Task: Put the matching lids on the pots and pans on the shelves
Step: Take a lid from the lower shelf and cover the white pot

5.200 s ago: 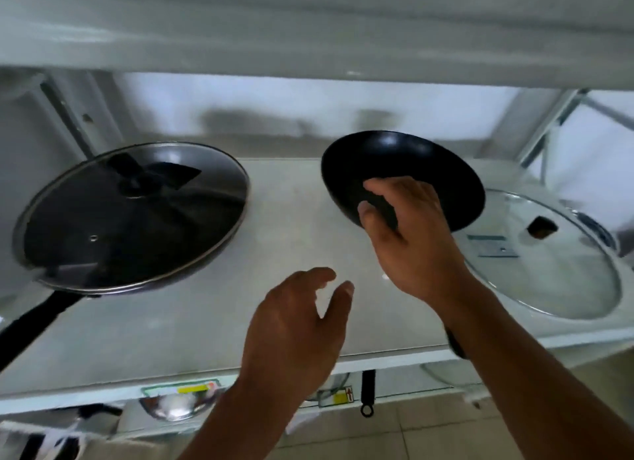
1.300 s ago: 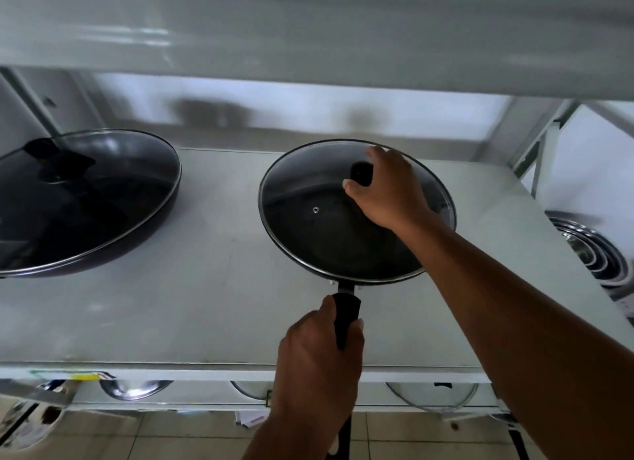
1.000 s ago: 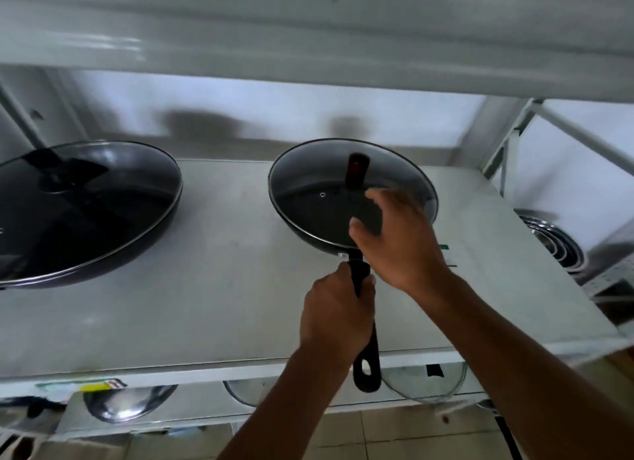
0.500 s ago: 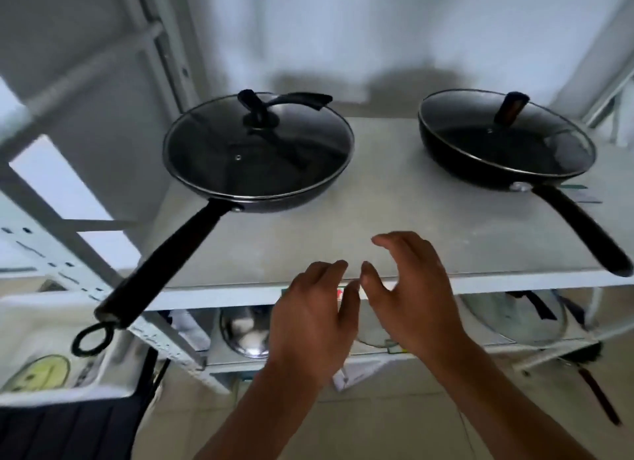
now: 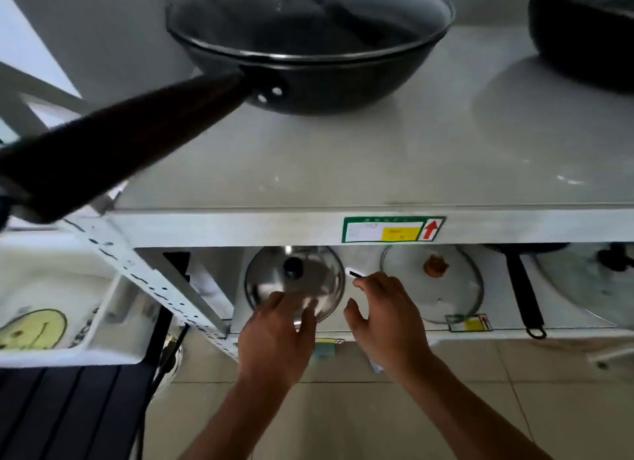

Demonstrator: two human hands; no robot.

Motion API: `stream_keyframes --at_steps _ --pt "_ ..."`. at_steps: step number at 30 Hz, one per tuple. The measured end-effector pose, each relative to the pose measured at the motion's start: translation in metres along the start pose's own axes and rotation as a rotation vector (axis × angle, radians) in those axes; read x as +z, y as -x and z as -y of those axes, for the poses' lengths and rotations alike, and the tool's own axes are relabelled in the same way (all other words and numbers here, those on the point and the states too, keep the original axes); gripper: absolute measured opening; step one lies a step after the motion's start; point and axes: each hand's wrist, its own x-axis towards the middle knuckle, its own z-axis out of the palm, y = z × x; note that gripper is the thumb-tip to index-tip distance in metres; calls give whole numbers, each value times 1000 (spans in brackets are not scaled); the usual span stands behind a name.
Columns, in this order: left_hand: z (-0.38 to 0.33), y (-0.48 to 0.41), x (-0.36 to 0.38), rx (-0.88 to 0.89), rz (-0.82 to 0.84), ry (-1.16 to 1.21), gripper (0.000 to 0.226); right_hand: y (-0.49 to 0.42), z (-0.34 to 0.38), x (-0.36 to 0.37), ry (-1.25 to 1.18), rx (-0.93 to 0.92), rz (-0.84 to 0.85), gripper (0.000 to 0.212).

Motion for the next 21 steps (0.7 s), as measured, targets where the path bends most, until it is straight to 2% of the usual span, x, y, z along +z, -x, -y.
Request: stream_keyframes --at_steps 5,9,14,16,20,21 --pt "50 -29 59 4 -76 -17 19 -29 -12 66 98 -85 -41 31" --pt "79 -58 96 7 -151 34 22 -54 5 129 69 -173 36 49" --pt "120 -114 122 4 -264 136 24 -103 12 198 102 -161 102 47" --pt "128 -137 128 -39 -290 145 25 -116 12 212 78 -133 126 36" --pt "144 -189 133 -321 -320 402 30 -109 17 208 8 -163 83 23" --pt "143 -200 134 -328 -345 480 28 -100 17 202 -10 -165 68 20"
